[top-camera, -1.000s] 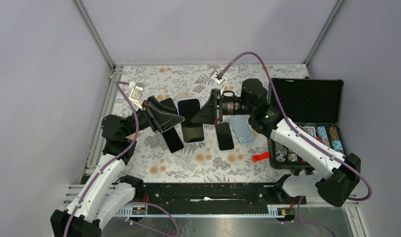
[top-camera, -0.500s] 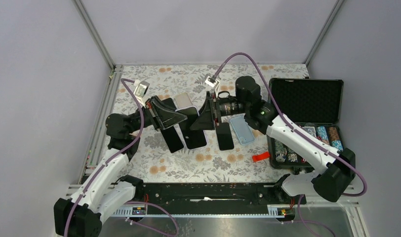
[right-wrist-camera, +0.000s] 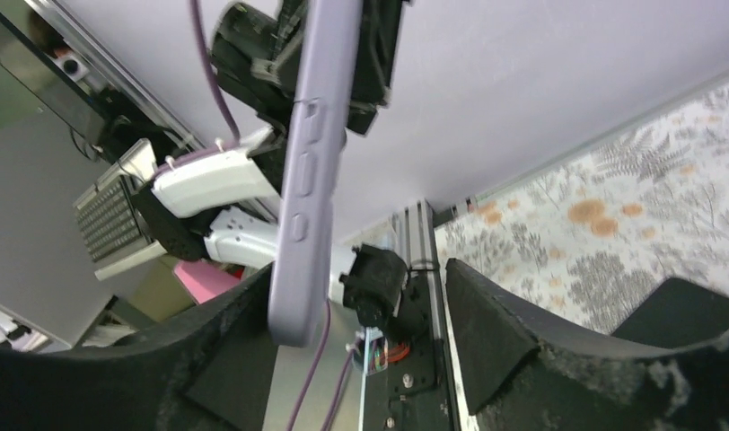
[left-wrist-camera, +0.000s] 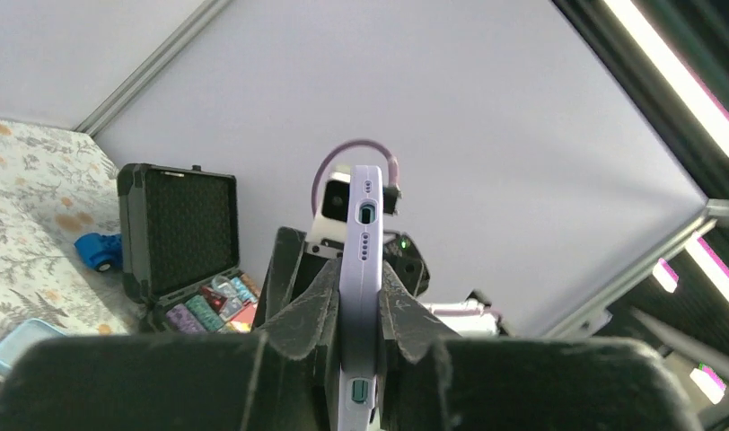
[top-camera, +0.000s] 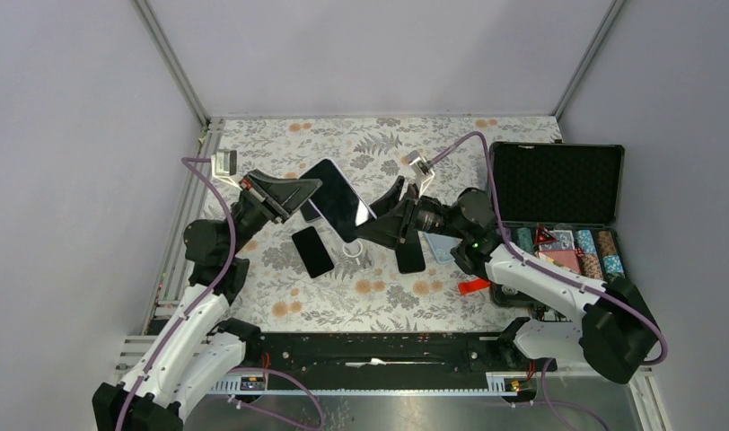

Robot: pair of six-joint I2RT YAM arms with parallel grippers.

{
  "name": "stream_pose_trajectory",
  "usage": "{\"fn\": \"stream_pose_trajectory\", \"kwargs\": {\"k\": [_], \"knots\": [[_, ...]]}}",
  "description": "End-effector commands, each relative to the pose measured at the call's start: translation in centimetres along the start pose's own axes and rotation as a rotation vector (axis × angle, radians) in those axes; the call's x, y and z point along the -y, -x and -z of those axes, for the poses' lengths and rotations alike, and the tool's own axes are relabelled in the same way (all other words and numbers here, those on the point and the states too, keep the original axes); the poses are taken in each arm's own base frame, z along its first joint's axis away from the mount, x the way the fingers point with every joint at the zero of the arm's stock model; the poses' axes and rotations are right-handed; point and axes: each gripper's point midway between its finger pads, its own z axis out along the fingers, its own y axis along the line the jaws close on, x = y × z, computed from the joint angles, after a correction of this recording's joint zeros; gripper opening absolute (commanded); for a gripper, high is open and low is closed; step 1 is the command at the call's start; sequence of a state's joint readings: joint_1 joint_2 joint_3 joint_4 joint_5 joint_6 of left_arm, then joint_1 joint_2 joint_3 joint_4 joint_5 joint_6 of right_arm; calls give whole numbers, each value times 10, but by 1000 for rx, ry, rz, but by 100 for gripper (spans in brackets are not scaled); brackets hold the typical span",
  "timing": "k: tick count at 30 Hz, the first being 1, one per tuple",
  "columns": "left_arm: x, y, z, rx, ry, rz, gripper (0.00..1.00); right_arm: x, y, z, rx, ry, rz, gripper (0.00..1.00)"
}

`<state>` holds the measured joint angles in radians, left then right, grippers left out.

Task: Take the phone out of the phone case
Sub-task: Remove the phone case from the phone.

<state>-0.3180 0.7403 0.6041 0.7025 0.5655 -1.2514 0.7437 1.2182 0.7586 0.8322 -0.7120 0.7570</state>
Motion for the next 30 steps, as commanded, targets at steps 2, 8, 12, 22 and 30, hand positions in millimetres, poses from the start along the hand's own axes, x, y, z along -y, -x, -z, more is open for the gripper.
{"fn": "stream_pose_trajectory", "kwargs": {"k": [2, 8, 12, 22, 30], "knots": [[13, 37, -7, 185, -18, 147, 0, -31, 32, -3, 184, 167, 116, 73], [-8, 37, -6, 209, 72, 228, 0, -27, 25, -7, 167, 161, 149, 81], [-18, 38, -2, 231, 125, 256, 0, -25, 22, -10, 155, 151, 186, 71], [-20, 34, -3, 209, 158, 328, 0, -10, 13, -14, 93, 103, 321, 63], [-15, 29, -1, 188, 127, 382, 0, 9, 13, -17, 69, 19, 360, 34]]}}
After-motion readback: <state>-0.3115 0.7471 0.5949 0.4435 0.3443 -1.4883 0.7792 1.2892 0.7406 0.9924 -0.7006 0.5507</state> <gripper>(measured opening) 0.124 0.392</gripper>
